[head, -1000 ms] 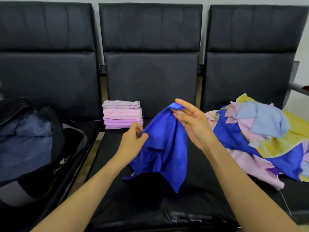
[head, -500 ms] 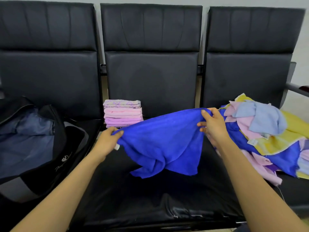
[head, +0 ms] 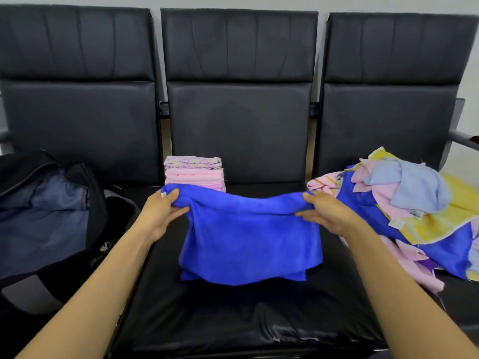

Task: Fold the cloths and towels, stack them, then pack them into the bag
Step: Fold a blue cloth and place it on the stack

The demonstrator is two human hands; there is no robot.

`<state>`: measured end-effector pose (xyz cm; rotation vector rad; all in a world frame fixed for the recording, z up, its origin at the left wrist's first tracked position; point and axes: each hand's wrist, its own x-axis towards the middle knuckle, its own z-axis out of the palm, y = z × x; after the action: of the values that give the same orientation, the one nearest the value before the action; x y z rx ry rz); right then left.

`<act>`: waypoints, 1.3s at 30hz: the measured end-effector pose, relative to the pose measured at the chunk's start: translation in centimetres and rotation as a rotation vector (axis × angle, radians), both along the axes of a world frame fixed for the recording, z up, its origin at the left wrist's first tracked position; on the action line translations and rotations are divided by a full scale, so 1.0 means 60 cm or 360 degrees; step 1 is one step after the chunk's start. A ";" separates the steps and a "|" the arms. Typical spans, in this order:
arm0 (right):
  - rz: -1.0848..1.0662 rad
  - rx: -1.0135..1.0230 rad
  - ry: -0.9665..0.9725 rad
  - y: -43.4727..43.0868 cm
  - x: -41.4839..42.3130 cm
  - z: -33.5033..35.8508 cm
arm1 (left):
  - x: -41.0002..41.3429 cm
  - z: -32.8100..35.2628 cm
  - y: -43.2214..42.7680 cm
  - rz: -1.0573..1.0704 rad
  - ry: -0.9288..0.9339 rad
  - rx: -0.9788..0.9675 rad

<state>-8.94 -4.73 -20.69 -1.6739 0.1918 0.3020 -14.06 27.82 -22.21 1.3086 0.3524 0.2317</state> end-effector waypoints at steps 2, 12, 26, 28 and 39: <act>-0.0090 0.0240 -0.0368 0.010 0.006 0.001 | 0.003 0.011 -0.009 0.0057 -0.0328 -0.0070; -0.0165 0.0534 -0.0880 -0.016 -0.009 0.027 | -0.008 0.039 -0.005 -0.0045 -0.0820 -0.0143; 0.1048 -0.1289 0.0332 -0.068 0.007 -0.045 | -0.006 -0.070 0.027 -0.0513 0.0833 0.1386; 0.1042 -0.1363 0.0329 -0.068 0.014 -0.059 | 0.002 -0.079 0.027 -0.0511 0.0809 0.1502; 0.0700 -0.1144 -0.0109 -0.015 0.044 -0.112 | 0.025 -0.125 0.002 -0.0608 0.0506 0.0777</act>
<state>-6.32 -5.61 -27.42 -2.4367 -0.1470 0.5461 -12.53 27.93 -29.70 1.8716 0.3151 -0.2324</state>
